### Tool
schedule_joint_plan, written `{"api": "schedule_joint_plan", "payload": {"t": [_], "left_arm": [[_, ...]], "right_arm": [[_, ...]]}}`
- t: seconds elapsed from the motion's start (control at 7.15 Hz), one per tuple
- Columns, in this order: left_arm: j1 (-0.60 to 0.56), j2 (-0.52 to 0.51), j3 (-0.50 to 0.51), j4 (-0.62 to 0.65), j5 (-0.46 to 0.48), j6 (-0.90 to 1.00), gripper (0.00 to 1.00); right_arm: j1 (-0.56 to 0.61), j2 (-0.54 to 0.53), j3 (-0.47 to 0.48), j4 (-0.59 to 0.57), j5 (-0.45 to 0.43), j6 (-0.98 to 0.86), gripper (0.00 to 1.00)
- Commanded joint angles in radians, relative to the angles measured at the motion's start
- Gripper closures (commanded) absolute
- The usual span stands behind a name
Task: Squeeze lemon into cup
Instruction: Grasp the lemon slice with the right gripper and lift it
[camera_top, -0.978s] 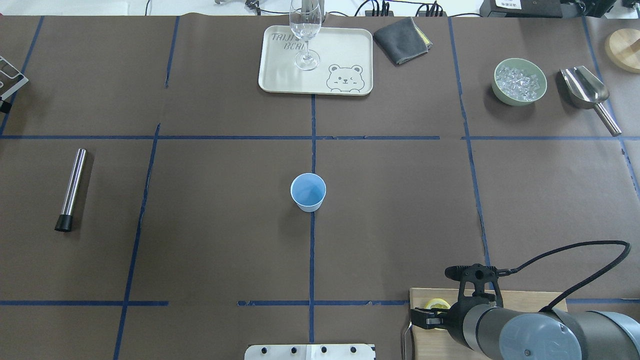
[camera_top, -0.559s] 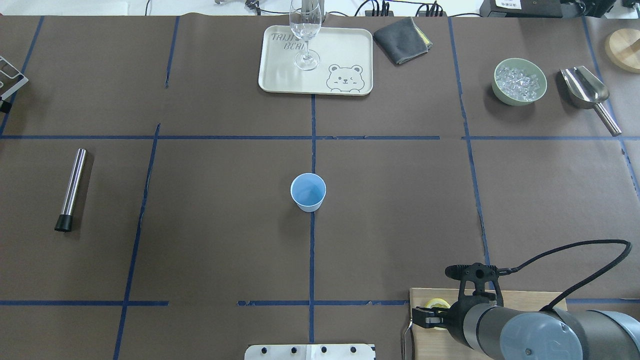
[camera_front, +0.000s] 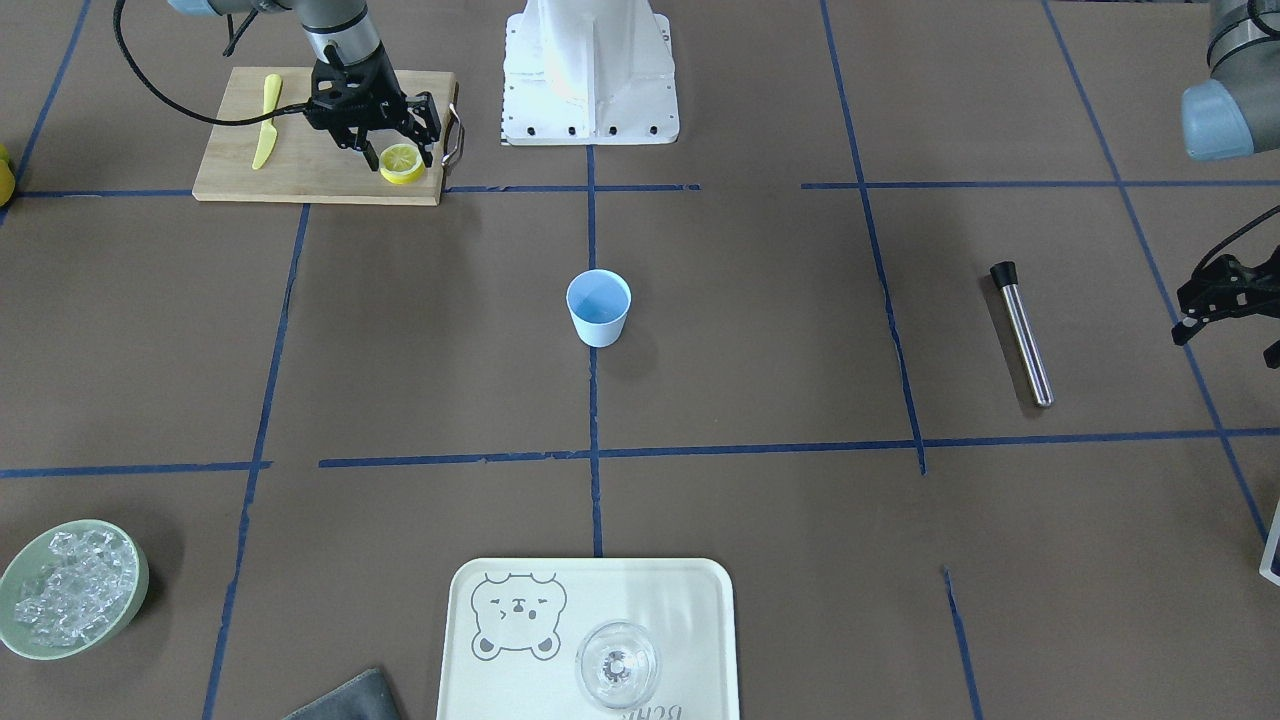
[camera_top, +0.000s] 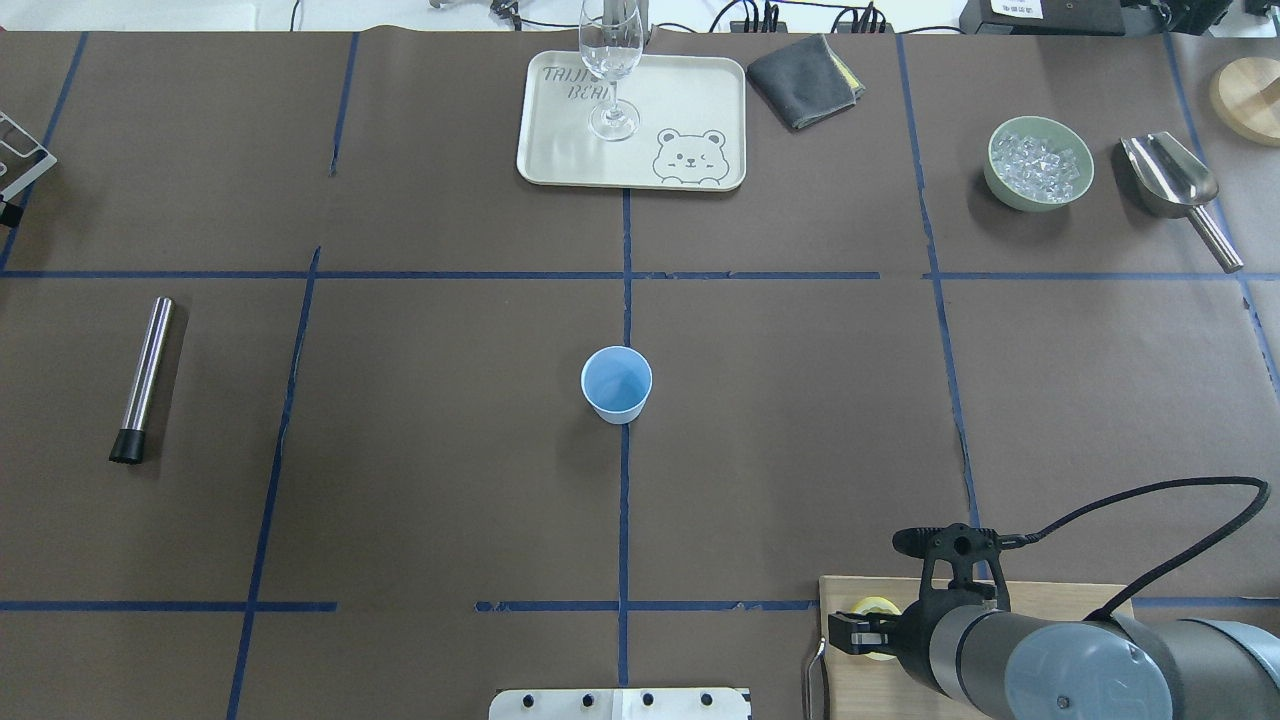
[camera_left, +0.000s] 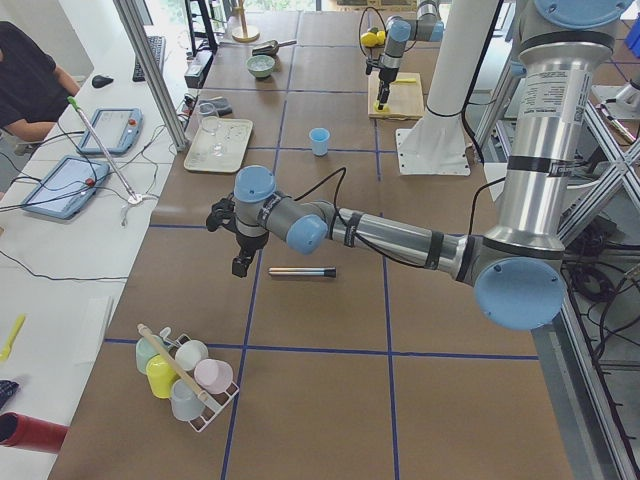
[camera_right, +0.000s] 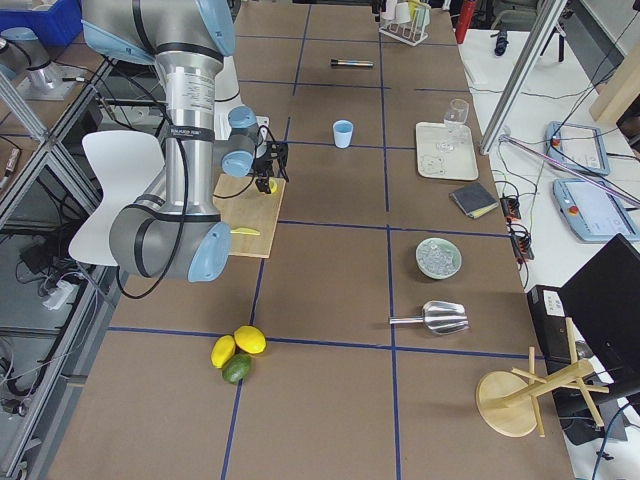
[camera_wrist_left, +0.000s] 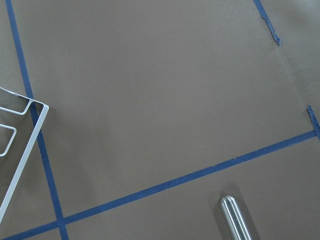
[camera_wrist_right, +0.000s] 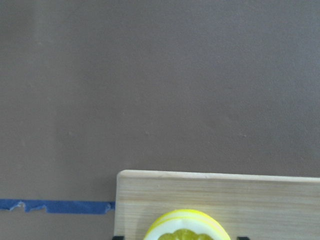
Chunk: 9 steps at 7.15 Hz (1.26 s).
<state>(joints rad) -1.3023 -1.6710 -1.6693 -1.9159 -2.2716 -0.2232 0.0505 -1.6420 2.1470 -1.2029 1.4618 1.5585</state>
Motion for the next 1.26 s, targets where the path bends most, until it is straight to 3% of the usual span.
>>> {"api": "schedule_joint_plan", "payload": {"t": [0.0, 1.12], "left_arm": [[0.000, -0.001, -0.001, 0.000, 0.000, -0.002, 0.00], [0.000, 0.000, -0.003, 0.002, -0.005, 0.001, 0.00]], "right_arm": [[-0.001, -0.002, -0.001, -0.001, 0.000, 0.000, 0.20], [-0.011, 0.008, -0.001, -0.049, 0.006, 0.000, 0.17]]}}
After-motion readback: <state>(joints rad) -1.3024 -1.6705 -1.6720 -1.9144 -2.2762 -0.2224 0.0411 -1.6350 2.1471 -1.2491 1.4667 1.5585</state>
